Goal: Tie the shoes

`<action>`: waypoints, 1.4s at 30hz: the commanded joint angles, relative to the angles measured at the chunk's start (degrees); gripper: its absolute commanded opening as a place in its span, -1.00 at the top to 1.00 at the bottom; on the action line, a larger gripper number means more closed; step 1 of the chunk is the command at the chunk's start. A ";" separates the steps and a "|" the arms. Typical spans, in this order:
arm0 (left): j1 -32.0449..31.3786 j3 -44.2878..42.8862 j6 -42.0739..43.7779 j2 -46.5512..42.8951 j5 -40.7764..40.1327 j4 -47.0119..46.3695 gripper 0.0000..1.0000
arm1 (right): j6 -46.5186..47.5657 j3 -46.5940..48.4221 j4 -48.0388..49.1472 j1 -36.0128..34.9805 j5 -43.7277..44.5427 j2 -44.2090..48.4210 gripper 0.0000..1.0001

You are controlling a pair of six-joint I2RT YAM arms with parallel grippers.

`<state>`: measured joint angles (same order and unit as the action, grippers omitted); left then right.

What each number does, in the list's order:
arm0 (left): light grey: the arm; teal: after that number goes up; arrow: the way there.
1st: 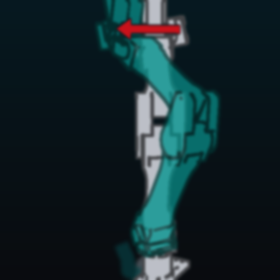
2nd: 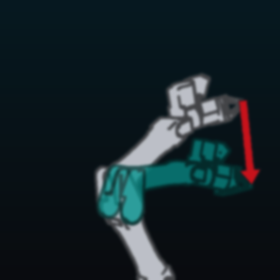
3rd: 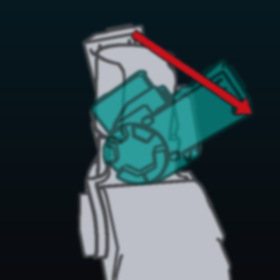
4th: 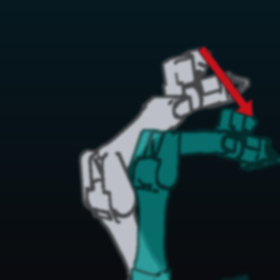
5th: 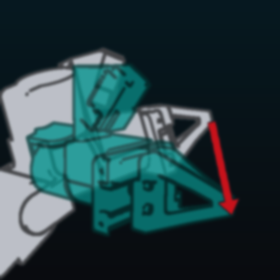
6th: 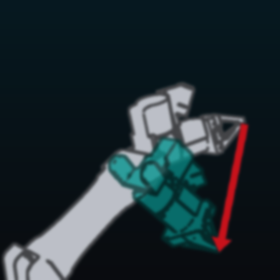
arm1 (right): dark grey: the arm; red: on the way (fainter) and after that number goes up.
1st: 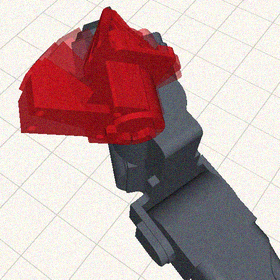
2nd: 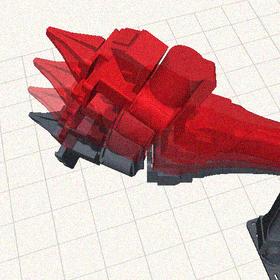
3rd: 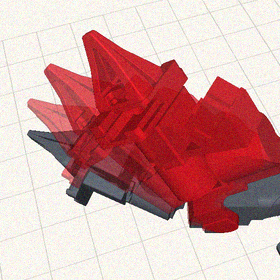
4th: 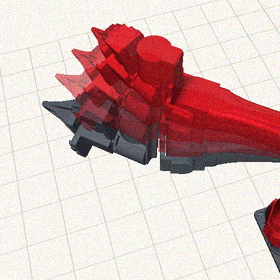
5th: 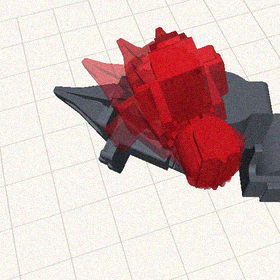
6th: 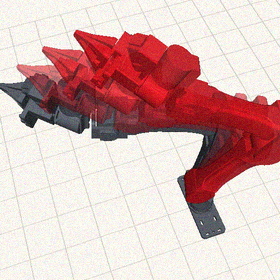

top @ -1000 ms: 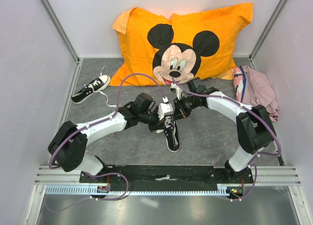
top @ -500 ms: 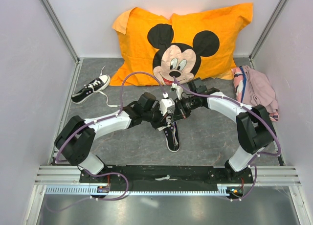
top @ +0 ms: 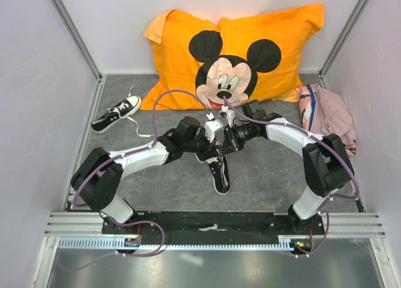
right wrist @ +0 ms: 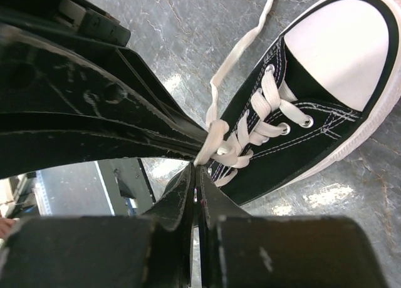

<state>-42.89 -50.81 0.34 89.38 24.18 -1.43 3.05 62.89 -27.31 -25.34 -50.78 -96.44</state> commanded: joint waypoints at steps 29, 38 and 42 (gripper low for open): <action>-0.35 2.73 2.30 3.69 2.53 -11.40 0.97 | -4.54 1.36 2.87 10.14 -5.91 -8.05 0.32; -0.35 2.29 2.56 4.22 2.62 -11.49 0.97 | -8.93 -0.14 7.18 9.79 -8.18 -10.60 0.35; -0.35 1.94 2.74 4.48 2.71 -11.49 0.97 | -9.73 -0.14 7.62 9.44 -10.12 -11.13 0.32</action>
<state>-42.89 -48.34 0.93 93.21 25.82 -10.81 -5.23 62.28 -22.20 -15.42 -57.28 -106.69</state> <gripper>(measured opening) 0.032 0.333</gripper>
